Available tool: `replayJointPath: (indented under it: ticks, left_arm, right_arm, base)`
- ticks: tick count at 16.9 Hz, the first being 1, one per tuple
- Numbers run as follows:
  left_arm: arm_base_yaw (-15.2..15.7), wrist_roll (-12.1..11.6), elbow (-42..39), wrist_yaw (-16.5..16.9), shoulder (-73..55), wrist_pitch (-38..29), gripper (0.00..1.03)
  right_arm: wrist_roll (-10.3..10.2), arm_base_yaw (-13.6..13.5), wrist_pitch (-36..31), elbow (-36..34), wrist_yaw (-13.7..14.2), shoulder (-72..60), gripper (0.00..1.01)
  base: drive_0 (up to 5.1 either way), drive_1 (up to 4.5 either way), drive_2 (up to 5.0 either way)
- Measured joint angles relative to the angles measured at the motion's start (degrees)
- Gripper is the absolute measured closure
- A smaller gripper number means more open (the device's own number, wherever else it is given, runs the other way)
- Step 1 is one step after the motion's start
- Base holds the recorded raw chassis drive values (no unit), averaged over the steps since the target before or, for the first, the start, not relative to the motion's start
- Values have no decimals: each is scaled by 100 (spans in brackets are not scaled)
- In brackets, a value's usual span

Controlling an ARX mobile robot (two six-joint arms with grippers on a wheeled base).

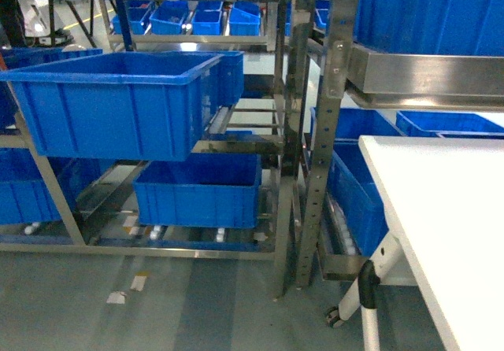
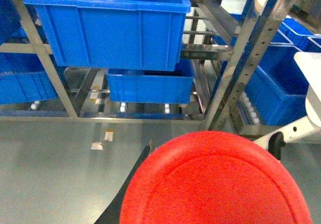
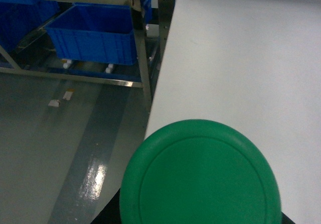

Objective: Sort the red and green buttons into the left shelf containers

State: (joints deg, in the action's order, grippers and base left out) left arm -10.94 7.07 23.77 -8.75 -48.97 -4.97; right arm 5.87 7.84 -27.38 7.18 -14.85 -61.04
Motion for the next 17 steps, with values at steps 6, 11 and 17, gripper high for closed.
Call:
replayJointPath:
  ticks: [6, 11, 17]
  left_arm:
    - [0, 0, 0, 0, -2, -4, 77]
    - [0, 0, 0, -2, -7, 7, 77]
    - [-7, 0, 0, 4, -4, 2, 77]
  right_arm:
    - [0, 0, 2, 0, 0, 0, 75]
    - [0, -2, 15, 0, 0, -7, 75]
    - [2, 0, -9, 0, 0, 2, 75]
  base:
    - [-496, 245, 245]
    - [-506, 238, 238]
    - [-509, 237, 237]
